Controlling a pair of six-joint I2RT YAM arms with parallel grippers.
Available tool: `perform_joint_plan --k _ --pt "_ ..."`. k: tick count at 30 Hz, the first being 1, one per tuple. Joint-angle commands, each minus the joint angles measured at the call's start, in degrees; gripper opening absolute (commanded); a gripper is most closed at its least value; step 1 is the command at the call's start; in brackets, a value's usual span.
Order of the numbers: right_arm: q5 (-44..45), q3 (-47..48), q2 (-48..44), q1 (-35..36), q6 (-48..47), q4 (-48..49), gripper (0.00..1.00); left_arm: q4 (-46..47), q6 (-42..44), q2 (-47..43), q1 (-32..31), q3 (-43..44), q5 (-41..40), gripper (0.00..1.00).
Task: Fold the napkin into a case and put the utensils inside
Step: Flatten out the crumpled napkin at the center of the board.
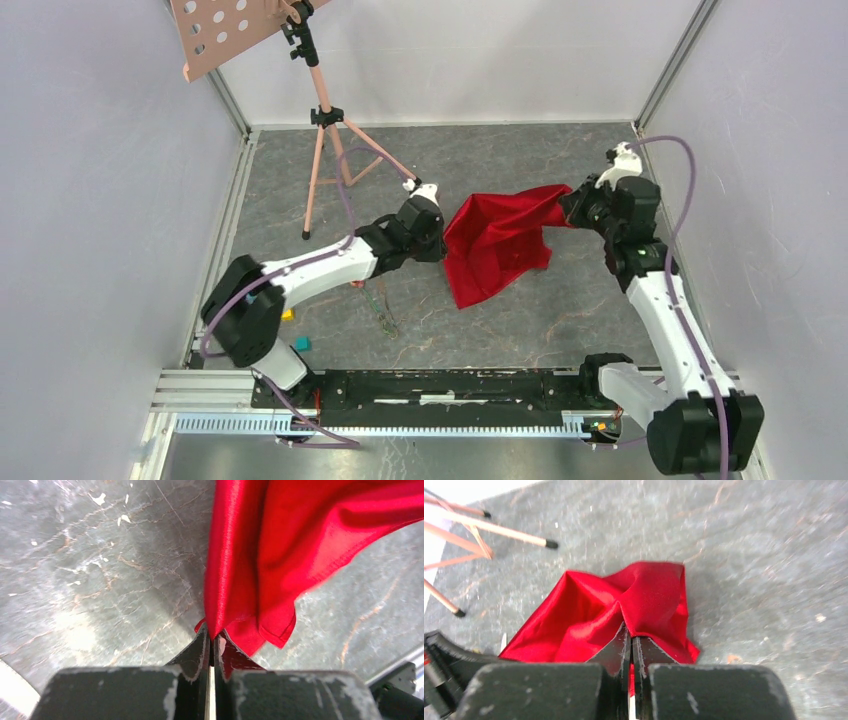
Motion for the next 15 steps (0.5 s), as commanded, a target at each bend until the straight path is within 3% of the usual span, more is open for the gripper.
perform_joint_plan --k 1,7,15 --pt "7.8 8.0 -6.5 -0.2 -4.3 -5.6 0.0 -7.1 5.6 -11.1 0.1 0.8 -3.3 0.02" --pt "8.1 16.5 -10.9 -0.1 -4.5 -9.9 0.01 -18.4 12.4 -25.2 0.1 7.2 -5.6 0.02" --pt "7.6 26.1 -17.6 -0.2 -3.9 -16.6 0.0 -22.9 16.2 -39.7 0.1 15.9 0.8 0.02"
